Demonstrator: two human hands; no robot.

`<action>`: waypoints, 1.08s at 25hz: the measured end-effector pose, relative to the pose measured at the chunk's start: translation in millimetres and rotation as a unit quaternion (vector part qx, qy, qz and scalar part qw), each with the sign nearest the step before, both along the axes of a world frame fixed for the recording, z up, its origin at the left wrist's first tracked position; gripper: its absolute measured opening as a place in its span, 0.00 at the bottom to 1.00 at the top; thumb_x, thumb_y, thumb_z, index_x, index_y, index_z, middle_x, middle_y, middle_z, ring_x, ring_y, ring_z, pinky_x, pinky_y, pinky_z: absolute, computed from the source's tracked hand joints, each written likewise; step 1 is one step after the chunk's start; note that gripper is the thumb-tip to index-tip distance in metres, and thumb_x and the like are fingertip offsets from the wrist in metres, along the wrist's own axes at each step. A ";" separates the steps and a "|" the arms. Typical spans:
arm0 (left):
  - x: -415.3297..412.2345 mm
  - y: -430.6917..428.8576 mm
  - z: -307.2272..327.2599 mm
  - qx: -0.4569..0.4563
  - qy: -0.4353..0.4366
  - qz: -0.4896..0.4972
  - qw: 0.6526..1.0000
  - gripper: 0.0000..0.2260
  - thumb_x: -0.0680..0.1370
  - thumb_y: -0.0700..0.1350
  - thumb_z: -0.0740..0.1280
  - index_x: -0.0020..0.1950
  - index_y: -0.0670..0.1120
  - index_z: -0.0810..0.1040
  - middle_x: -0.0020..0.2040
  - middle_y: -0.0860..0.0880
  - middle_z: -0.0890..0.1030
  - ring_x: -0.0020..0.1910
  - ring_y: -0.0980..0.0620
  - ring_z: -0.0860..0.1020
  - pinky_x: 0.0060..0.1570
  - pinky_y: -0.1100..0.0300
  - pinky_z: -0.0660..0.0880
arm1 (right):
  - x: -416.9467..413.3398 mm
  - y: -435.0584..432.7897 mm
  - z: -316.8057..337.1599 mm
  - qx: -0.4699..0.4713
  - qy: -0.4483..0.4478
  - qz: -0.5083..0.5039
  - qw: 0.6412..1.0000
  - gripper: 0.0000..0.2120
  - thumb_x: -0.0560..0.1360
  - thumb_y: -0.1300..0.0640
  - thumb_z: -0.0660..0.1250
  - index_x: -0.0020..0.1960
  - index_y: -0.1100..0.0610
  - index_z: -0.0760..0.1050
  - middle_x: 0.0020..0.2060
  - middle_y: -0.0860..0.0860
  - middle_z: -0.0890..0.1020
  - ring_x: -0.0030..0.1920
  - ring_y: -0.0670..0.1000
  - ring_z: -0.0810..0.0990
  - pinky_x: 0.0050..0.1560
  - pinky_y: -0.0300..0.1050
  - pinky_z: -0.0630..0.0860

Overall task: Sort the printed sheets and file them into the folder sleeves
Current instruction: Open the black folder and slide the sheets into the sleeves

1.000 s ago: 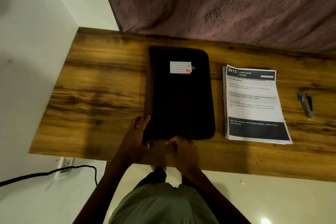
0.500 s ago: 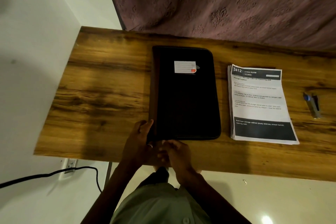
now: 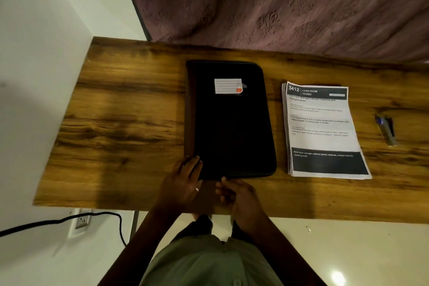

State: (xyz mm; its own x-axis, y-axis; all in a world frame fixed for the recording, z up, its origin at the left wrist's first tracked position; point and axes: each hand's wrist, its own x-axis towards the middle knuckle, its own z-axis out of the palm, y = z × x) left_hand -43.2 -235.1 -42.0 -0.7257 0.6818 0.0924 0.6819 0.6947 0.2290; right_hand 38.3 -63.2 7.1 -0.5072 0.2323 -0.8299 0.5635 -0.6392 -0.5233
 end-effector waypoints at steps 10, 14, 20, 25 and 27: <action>7.3 -18.4 8.2 0.160 -0.219 0.165 0.948 0.31 0.71 0.34 0.75 0.73 0.38 0.70 0.67 0.38 0.72 0.54 0.45 0.78 0.51 0.63 0.72 | -4.4 -34.6 2.6 -0.072 0.072 0.041 0.994 0.09 0.80 0.63 0.62 0.58 0.60 0.78 0.52 0.54 0.85 0.48 0.53 0.85 0.41 0.41 0.78; 2.4 -27.8 6.0 0.158 -0.232 0.152 0.948 0.30 0.69 0.29 0.74 0.71 0.38 0.73 0.63 0.39 0.78 0.56 0.47 0.80 0.55 0.68 0.73 | -4.8 -38.5 -2.3 -0.100 0.083 0.017 0.991 0.11 0.80 0.65 0.61 0.61 0.62 0.74 0.56 0.56 0.84 0.52 0.57 0.85 0.42 0.44 0.80; 3.2 -37.1 10.1 0.189 -0.271 0.131 0.935 0.31 0.70 0.27 0.72 0.72 0.39 0.71 0.67 0.41 0.76 0.60 0.50 0.78 0.55 0.76 0.70 | -11.3 -43.4 -6.0 -0.082 0.077 0.095 0.989 0.12 0.80 0.62 0.62 0.62 0.62 0.75 0.56 0.56 0.84 0.53 0.56 0.84 0.46 0.45 0.80; -0.2 -40.7 11.1 0.182 -0.274 0.120 0.937 0.30 0.70 0.29 0.73 0.72 0.39 0.72 0.66 0.42 0.77 0.60 0.54 0.76 0.55 0.80 0.67 | -10.8 -46.3 -3.4 -0.055 0.087 0.104 0.989 0.09 0.79 0.61 0.65 0.58 0.60 0.79 0.52 0.55 0.85 0.47 0.52 0.84 0.46 0.45 0.79; -1.2 -42.4 10.5 0.165 -0.260 0.102 0.946 0.30 0.69 0.29 0.73 0.71 0.38 0.74 0.64 0.40 0.79 0.59 0.54 0.77 0.56 0.81 0.66 | -10.2 -48.9 -3.5 -0.025 0.090 0.094 0.991 0.07 0.78 0.59 0.67 0.55 0.58 0.80 0.49 0.54 0.86 0.46 0.52 0.84 0.46 0.46 0.78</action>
State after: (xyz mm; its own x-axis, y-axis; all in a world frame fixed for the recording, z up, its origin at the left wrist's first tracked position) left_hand -44.4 -277.5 -31.5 -0.8449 0.5189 -0.1301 0.2771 0.6324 0.7234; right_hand 28.1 -112.1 3.6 -0.6784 0.0792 -0.7304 0.5762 -0.5595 -0.5958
